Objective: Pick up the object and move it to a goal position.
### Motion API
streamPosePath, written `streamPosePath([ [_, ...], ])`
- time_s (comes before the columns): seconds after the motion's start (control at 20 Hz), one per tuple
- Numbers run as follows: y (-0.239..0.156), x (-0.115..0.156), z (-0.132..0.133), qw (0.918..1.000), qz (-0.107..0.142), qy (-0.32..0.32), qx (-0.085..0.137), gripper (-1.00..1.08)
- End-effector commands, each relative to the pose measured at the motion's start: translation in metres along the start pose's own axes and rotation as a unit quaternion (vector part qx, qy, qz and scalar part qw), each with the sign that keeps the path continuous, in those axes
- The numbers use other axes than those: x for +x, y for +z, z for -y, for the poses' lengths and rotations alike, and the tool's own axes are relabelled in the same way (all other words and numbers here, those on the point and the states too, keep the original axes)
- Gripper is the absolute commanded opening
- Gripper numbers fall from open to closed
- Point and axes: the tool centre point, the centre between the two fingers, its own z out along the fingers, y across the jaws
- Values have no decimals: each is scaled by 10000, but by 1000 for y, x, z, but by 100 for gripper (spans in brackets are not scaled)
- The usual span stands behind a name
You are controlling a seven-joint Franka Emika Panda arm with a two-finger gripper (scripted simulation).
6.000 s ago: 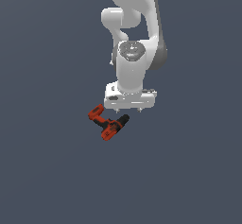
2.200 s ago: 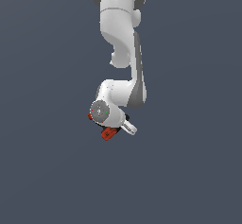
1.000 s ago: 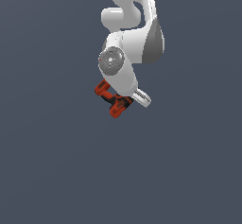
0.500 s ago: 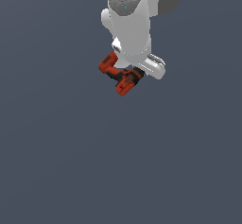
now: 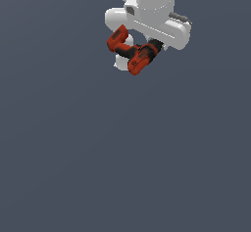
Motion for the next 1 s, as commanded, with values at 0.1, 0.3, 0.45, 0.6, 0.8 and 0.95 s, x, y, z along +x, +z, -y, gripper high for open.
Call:
streamPosePath([
  [0.1,-22,-24,-1,10000,-12,-4,17,-100],
  [0.3,-31,-34,-1,10000,-10,-3,19,-100],
  [0.45,-33,-35,0,10000,-7,-2,23,-100],
  [0.6,-30,-34,0,10000,8,3,7,-100],
  [0.8,-35,-34,0,10000,8,3,7,-100],
  [0.95,-42,-34,1,10000,8,3,7,-100],
])
